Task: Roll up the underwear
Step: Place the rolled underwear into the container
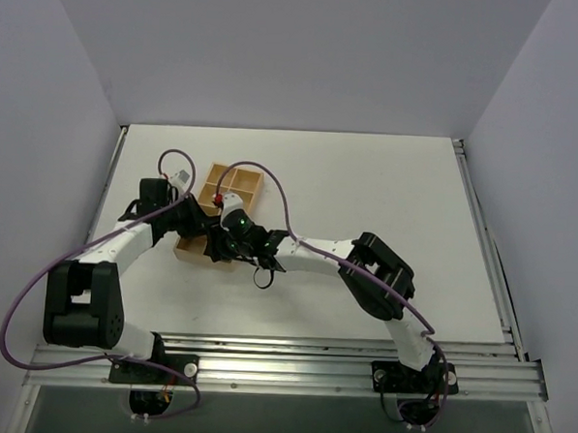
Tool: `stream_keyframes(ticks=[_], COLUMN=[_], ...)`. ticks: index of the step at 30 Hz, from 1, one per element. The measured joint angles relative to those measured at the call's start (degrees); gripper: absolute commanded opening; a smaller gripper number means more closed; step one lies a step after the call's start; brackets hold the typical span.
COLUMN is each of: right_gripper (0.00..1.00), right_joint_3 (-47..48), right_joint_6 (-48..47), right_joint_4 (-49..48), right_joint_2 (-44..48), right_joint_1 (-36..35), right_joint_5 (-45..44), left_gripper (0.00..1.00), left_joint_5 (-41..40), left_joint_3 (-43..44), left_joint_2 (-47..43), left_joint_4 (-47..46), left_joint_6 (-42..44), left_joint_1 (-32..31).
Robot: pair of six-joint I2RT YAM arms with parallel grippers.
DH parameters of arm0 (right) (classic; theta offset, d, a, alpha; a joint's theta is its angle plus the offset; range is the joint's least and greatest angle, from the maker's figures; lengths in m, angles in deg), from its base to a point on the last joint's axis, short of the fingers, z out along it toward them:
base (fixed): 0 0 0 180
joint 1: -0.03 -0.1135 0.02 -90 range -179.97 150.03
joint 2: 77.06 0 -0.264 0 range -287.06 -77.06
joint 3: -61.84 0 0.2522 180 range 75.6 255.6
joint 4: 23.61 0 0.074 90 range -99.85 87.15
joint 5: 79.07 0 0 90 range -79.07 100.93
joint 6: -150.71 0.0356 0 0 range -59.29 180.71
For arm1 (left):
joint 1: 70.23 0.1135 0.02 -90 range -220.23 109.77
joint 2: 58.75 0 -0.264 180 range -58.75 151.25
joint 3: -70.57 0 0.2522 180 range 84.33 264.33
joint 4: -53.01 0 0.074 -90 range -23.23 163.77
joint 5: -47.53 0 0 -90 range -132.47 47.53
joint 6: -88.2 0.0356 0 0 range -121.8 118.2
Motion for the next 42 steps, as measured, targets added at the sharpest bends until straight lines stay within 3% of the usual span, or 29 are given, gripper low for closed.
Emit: stream_keyframes(ticks=[22, 25, 30, 42], right_gripper=[0.51, 0.46, 0.25, 0.10], right_joint_3=[-5.84, -7.19, -9.11, -9.49], right_joint_6=[0.33, 0.37, 0.50, 2.34], right_joint_4=[5.42, 5.64, 6.58, 4.92], right_joint_2=[7.50, 9.05, 11.32, 10.36], right_joint_1=[2.40, 2.89, 3.17, 2.73], right_joint_5=[2.12, 2.10, 2.16, 4.04], left_gripper=[0.12, 0.13, 0.12, 0.12], left_joint_5=[-2.86, -3.41, -3.72, -4.04], left_joint_3=[-1.09, -1.09, -1.09, -1.09], left_joint_2=[-1.31, -1.33, -1.49, -1.64], left_joint_4=[-0.68, -0.55, -0.13, 0.50], left_joint_6=[0.42, 0.76, 0.96, 1.11], left_joint_1=[-5.42, -6.14, -6.25, -6.27])
